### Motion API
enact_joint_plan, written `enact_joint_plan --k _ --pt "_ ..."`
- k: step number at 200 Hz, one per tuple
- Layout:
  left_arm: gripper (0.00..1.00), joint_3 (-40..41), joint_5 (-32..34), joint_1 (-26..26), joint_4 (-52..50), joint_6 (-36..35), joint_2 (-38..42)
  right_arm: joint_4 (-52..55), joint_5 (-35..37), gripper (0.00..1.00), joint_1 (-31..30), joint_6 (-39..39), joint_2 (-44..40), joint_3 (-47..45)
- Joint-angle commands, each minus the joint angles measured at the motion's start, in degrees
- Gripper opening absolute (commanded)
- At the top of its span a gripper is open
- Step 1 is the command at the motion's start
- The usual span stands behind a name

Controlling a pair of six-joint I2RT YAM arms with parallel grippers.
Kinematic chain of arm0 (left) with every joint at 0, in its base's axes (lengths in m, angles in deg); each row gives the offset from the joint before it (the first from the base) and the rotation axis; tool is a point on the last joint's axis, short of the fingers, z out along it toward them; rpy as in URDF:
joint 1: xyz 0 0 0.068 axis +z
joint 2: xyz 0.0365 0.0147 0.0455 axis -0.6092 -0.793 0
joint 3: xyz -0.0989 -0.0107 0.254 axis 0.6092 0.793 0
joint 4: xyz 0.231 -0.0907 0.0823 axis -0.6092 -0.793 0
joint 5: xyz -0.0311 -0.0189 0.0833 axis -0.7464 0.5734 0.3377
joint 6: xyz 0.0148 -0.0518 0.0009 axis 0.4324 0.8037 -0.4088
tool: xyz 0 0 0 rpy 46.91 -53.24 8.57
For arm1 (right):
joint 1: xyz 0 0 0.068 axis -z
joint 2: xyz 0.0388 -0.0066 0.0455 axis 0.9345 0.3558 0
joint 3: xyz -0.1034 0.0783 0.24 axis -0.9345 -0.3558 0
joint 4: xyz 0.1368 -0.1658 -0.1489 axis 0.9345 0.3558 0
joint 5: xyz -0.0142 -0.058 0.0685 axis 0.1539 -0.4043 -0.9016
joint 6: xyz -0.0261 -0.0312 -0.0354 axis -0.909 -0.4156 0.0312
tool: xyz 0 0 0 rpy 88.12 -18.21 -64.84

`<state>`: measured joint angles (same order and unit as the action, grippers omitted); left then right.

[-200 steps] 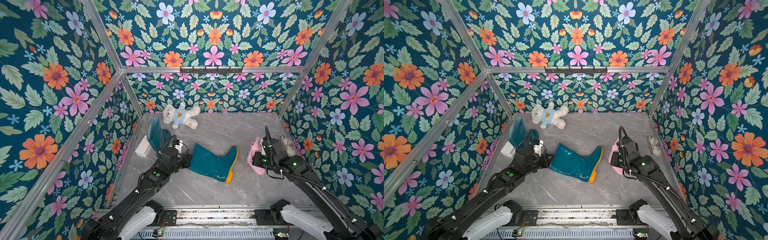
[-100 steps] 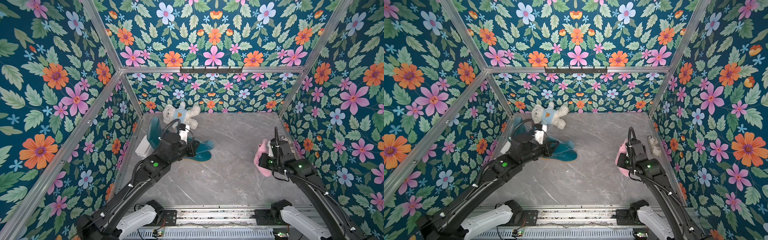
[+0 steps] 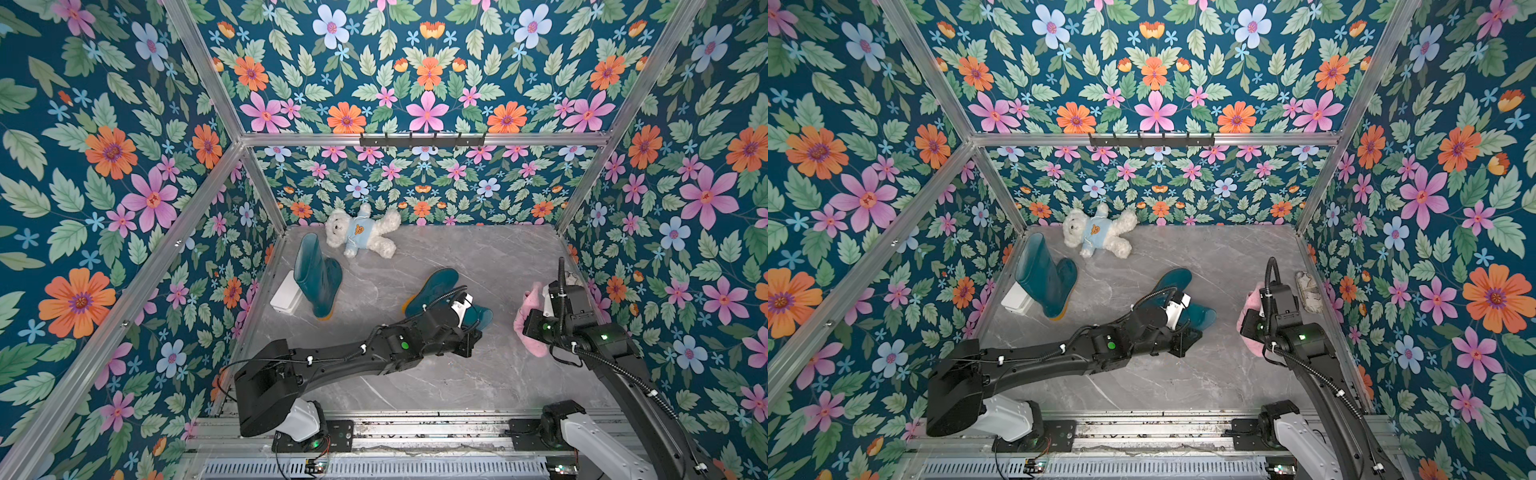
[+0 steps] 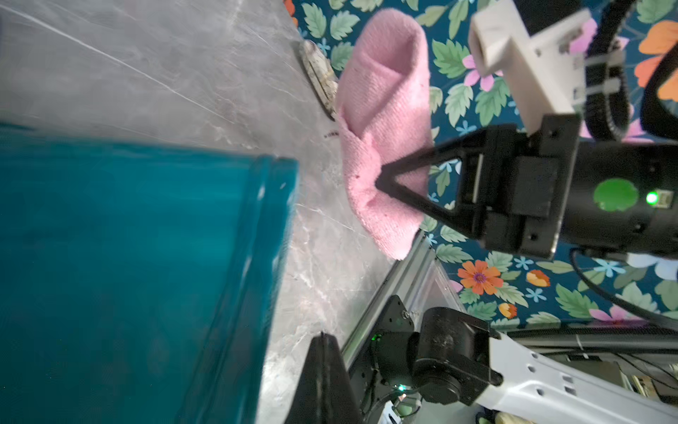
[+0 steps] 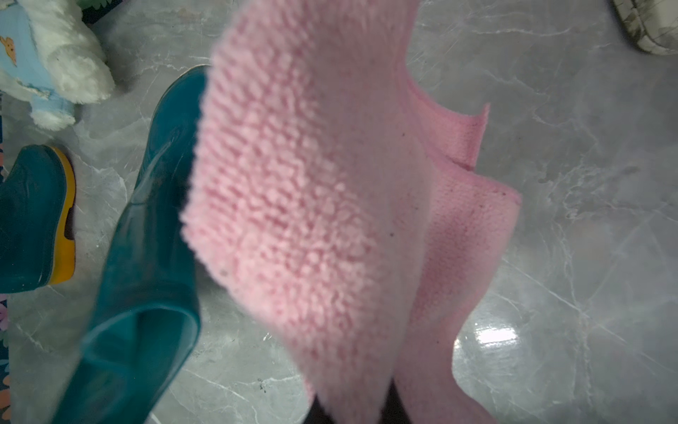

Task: Wipe the rubber boots with a cloth
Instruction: Adjust the rubber boot at the center of the board.

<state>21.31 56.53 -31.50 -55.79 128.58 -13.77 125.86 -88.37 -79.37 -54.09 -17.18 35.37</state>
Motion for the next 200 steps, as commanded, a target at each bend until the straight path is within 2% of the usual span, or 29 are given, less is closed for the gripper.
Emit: enact_joint_plan --k 1,51,69,82,106,127,152,200 --pt "0.0 -2.38 1.41 -1.38 3.15 2.18 -4.21 0.9 -0.93 0.0 2.05 -0.95 -0.68 0.8" --pt "0.0 -10.64 2.79 -1.5 5.14 3.92 -17.75 1.4 -1.27 0.0 6.52 -0.87 -2.44 3.61" --pt "0.0 -14.67 2.93 -1.09 1.91 2.27 -20.02 1.36 -1.78 0.0 6.69 -0.69 -2.19 4.11" --pt "0.0 -15.25 6.28 -0.12 -2.73 -0.26 -17.96 1.37 -2.31 0.0 6.7 -0.61 -2.13 4.13" --pt "0.29 -9.58 13.51 4.59 -7.6 -5.1 -9.03 0.94 -3.07 0.0 6.7 -0.61 -2.32 3.59" --pt "0.42 -5.2 14.0 10.92 -12.17 -9.3 -3.78 0.25 -4.2 0.0 6.66 -0.35 -2.23 2.98" --pt "0.48 -1.06 15.63 16.19 -16.81 -14.05 -1.53 -0.3 -5.51 0.0 6.66 0.01 -2.29 2.36" --pt "0.49 7.31 15.18 24.1 -13.07 -13.15 0.09 0.09 -6.81 0.0 6.7 0.32 -3.38 1.5"
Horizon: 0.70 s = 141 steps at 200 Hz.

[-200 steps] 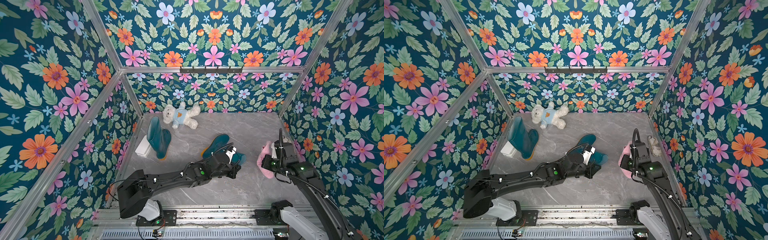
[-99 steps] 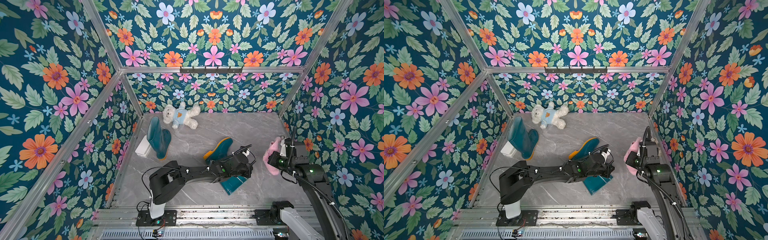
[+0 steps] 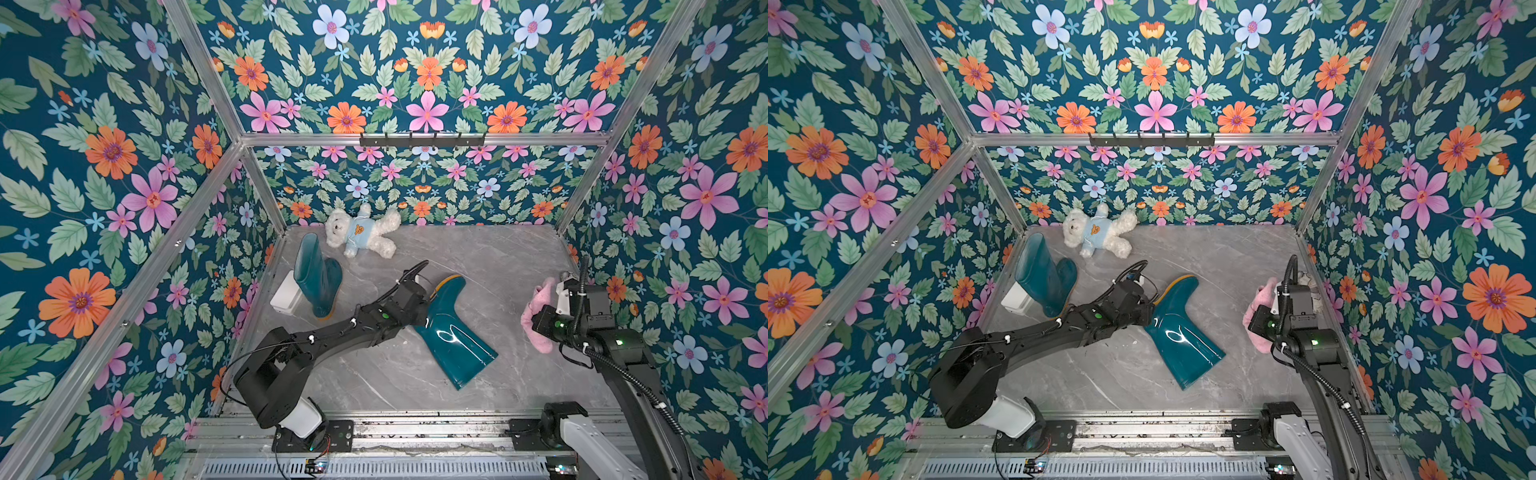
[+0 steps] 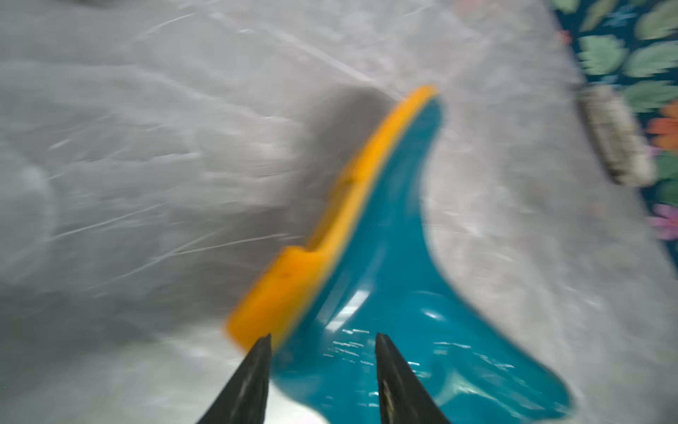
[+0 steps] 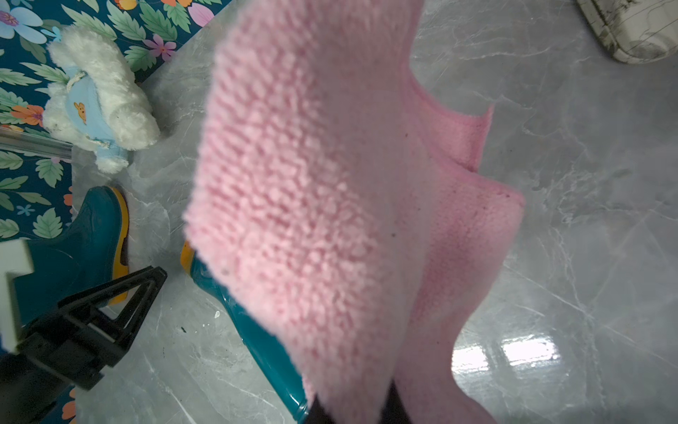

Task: Wipe the rubber boots with a cloth
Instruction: Adjust the rubber boot at the center of the board.

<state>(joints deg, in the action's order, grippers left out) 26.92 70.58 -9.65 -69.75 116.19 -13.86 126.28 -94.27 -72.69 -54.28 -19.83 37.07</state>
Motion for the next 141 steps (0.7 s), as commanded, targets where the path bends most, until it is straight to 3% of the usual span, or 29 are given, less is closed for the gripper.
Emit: enact_joint_plan --k 1,23,61,141 --pt "0.49 1.81 1.14 2.34 0.95 -0.79 0.17 -0.3 -0.91 0.0 0.01 0.54 -0.82 -0.22" --pt "0.5 3.58 2.27 5.79 1.94 -0.16 0.81 0.4 -0.81 0.0 0.01 0.39 -1.81 -0.24" --pt "0.52 5.17 -2.36 11.37 6.91 0.93 -0.52 0.37 -1.17 0.0 0.01 0.53 -2.03 -0.59" --pt "0.51 2.5 -12.46 12.81 14.79 -0.04 -9.51 0.29 -1.0 0.0 0.05 0.26 -2.13 -0.94"
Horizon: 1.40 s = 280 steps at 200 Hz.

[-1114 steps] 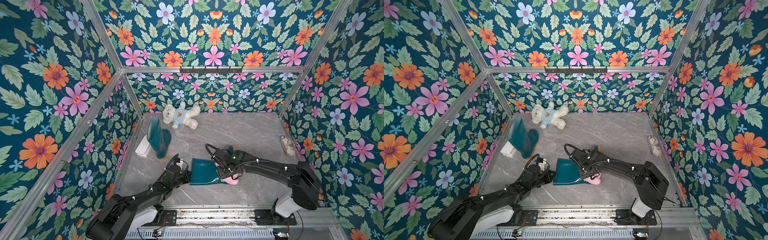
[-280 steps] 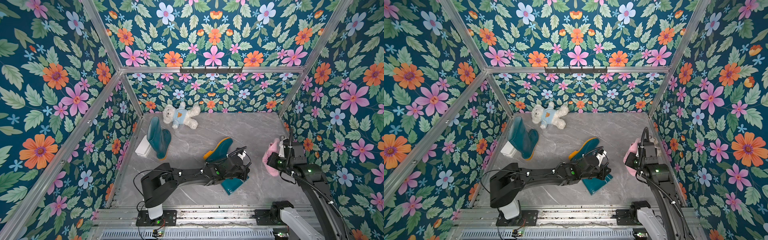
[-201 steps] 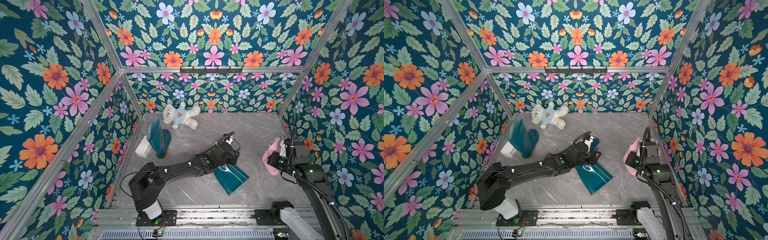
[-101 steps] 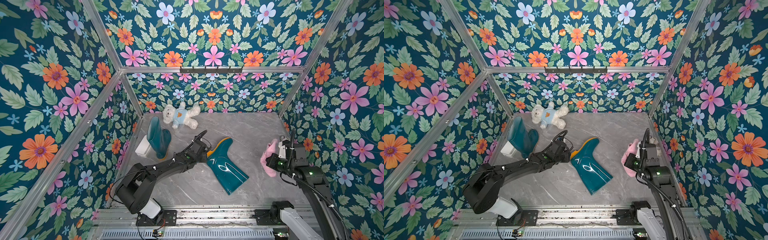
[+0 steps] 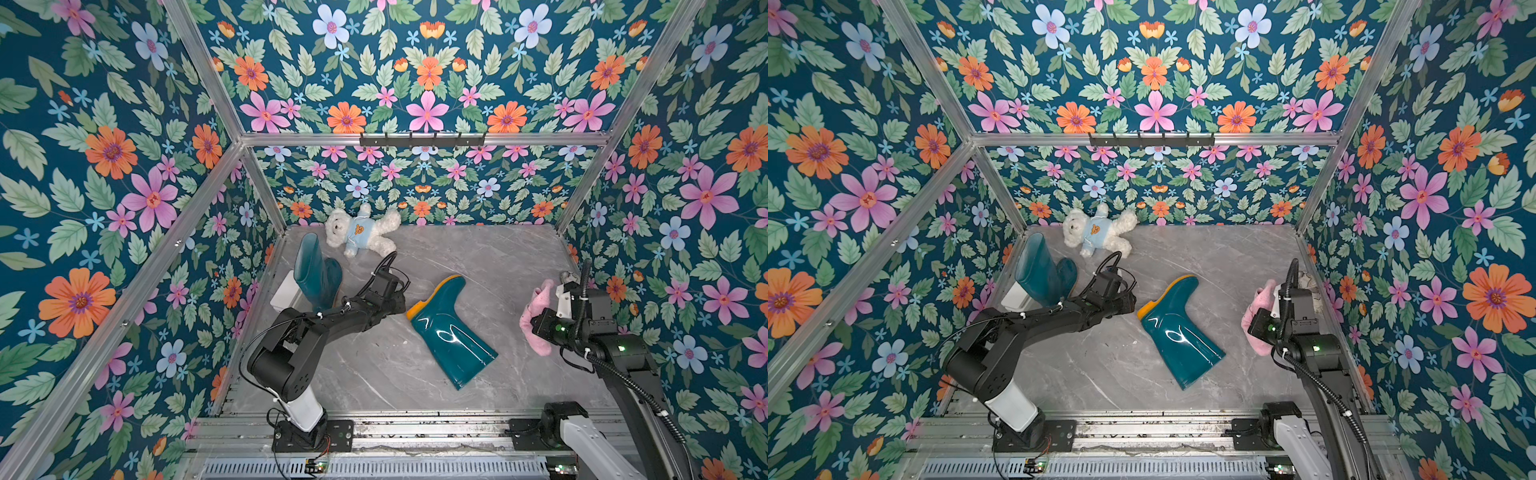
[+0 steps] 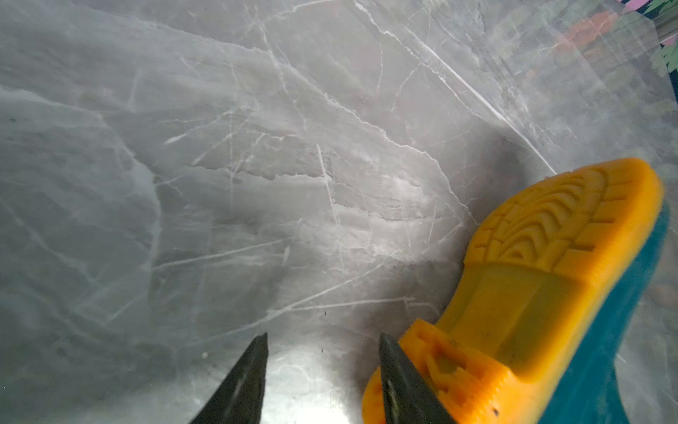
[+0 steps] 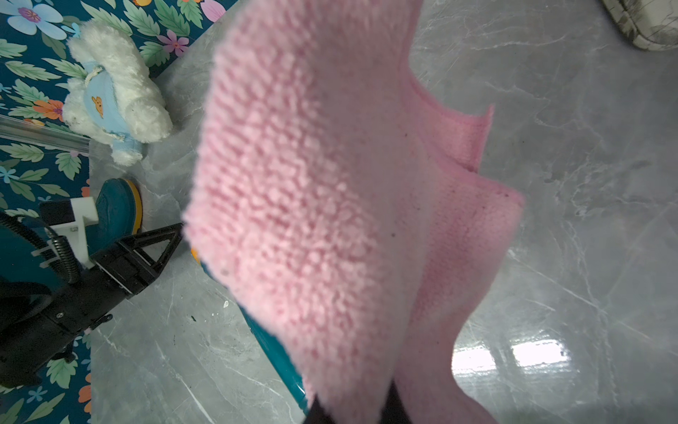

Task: Wipe the rubber boots with a cloth
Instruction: Adjust the rubber boot at the center of the board, then wipe the dirt off the rubber boot.

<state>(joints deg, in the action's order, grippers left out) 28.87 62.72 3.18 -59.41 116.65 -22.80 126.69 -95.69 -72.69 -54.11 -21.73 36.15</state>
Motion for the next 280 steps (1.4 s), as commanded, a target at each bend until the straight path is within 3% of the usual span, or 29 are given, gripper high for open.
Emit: enact_joint_plan --k 1,52,98,151,232,262,280 --pt "0.51 0.71 -4.78 -0.06 4.72 -0.54 -0.57 -0.1 0.42 0.0 0.03 0.06 -0.19 -0.02" --pt "0.51 7.29 -9.64 -1.25 10.7 0.41 1.68 -0.2 0.46 0.0 0.01 -0.15 -0.32 0.41" --pt "0.5 12.45 -10.11 -6.62 16.25 -0.75 3.15 0.25 1.03 0.0 0.01 -0.47 -0.48 0.98" --pt "0.49 10.13 -6.64 -12.39 9.34 -0.67 4.07 0.79 1.58 0.0 0.01 -0.67 -0.1 2.55" --pt "0.48 9.73 -5.65 -22.78 5.0 4.97 2.86 -1.41 1.25 0.0 0.01 -0.94 3.61 3.67" --pt "0.49 8.01 -1.82 -22.74 -1.14 3.1 5.54 -1.57 1.1 0.0 0.01 -0.74 3.81 3.77" --pt "0.5 6.1 -1.01 -20.15 -3.41 0.66 7.57 -1.34 1.22 0.0 -0.01 -0.67 3.55 3.67"
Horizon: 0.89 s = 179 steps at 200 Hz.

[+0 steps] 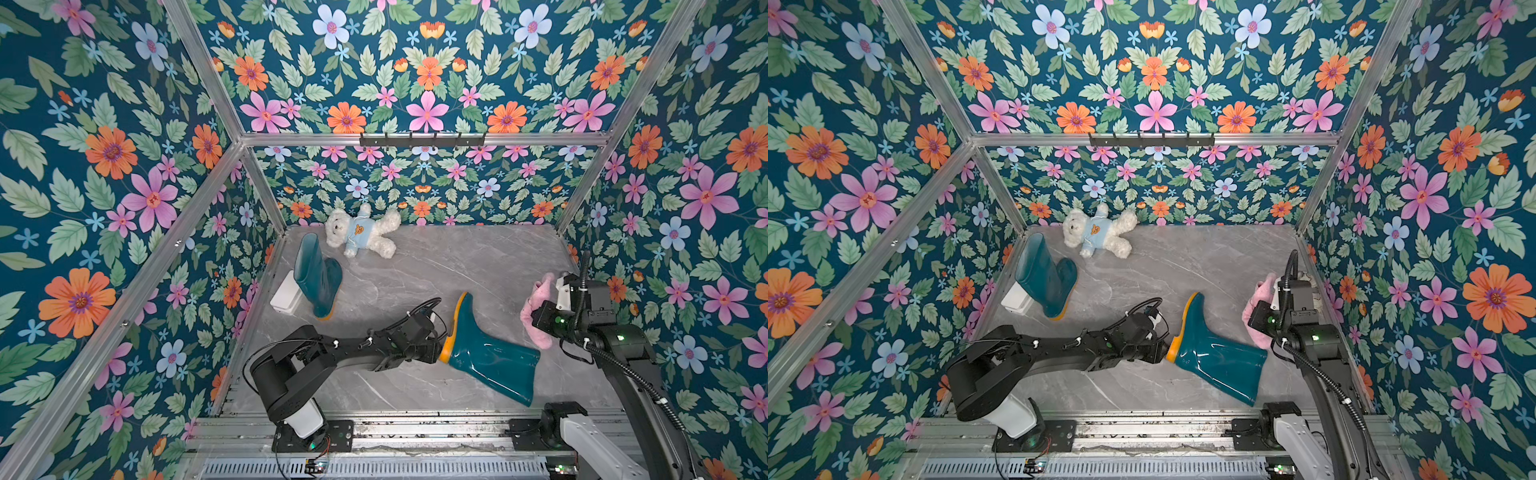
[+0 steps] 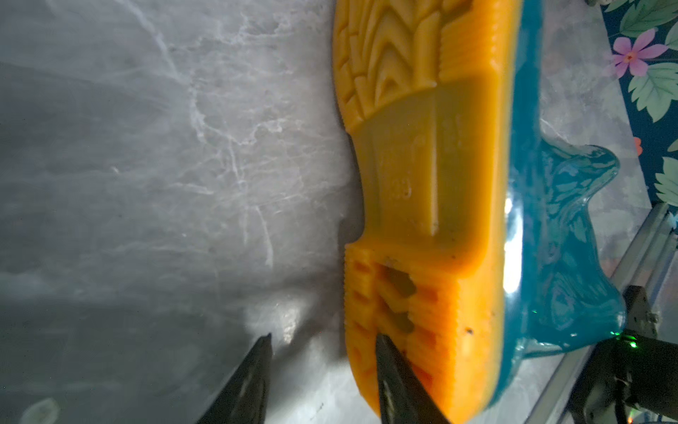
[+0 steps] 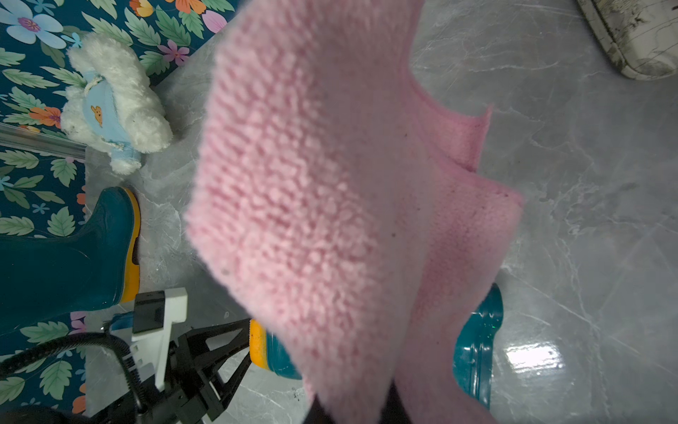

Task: Wipe the rubber boots with a cloth
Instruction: Wipe the dirt off the rubber boot.

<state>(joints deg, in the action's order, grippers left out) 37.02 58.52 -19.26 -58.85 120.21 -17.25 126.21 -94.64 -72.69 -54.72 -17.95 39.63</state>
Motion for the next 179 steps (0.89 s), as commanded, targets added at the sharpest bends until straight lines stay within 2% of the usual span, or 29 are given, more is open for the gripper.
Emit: enact_joint_plan --k 1,36,65,118,179 --pt "0.5 -2.21 3.1 2.52 -4.04 -3.0 2.12 -0.88 0.17 0.0 0.0 -0.06 -0.24 0.24" --pt "0.54 -8.67 -0.68 8.16 -4.88 -6.25 1.87 -0.83 0.21 0.0 0.0 0.21 -0.6 0.06" --pt "0.56 -15.51 -6.78 10.76 -3.23 -7.01 -3.52 -1.0 0.28 0.0 0.01 0.29 -0.34 0.35" --pt "0.56 -21.91 -16.11 11.13 0.81 -6.83 -11.2 -1.93 -0.16 0.0 0.01 0.85 0.25 -0.36" --pt "0.56 -27.84 -20.28 11.15 -0.03 -7.73 -15.62 -5.63 -4.25 0.0 -0.07 3.77 1.29 -6.09"
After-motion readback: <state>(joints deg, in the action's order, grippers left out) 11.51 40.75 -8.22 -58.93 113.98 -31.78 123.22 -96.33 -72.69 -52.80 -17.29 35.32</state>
